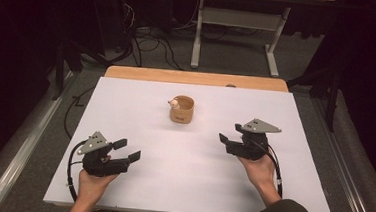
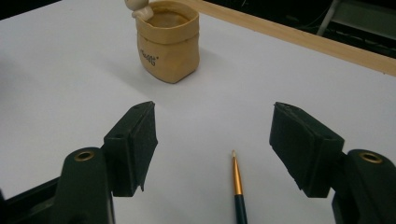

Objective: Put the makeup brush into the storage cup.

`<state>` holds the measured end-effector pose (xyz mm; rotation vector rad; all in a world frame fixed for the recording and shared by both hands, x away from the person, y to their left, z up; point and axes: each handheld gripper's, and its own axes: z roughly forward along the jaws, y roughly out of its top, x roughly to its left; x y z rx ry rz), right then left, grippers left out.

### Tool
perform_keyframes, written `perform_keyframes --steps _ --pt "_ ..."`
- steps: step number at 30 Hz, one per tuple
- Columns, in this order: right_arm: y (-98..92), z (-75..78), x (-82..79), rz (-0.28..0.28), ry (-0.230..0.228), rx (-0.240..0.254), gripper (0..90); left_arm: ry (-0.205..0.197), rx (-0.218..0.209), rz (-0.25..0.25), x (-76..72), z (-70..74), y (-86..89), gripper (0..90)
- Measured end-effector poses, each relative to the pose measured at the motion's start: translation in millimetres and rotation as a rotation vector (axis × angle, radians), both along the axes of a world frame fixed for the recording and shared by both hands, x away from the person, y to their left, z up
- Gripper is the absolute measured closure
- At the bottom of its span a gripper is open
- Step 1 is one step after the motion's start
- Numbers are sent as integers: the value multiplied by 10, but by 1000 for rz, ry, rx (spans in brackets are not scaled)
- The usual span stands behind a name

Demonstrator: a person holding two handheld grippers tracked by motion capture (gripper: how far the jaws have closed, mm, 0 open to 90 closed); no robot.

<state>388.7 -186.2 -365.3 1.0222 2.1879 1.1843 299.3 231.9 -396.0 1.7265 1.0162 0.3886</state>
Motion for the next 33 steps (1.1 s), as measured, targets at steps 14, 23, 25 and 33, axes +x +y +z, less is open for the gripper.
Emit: perform_keyframes --steps 14,23,25,33 --pt "-15 -5 18 -4 33 -20 348 -1 4 -2 0 2 -5 288" --pt "-25 3 19 -12 51 -37 355 -2 2 -1 2 3 -1 288" --pt "-27 5 20 -9 52 -44 355 -1 3 -2 2 2 -3 288" --pt "-45 25 26 -9 66 -62 357 1 -1 -1 4 0 1 288"
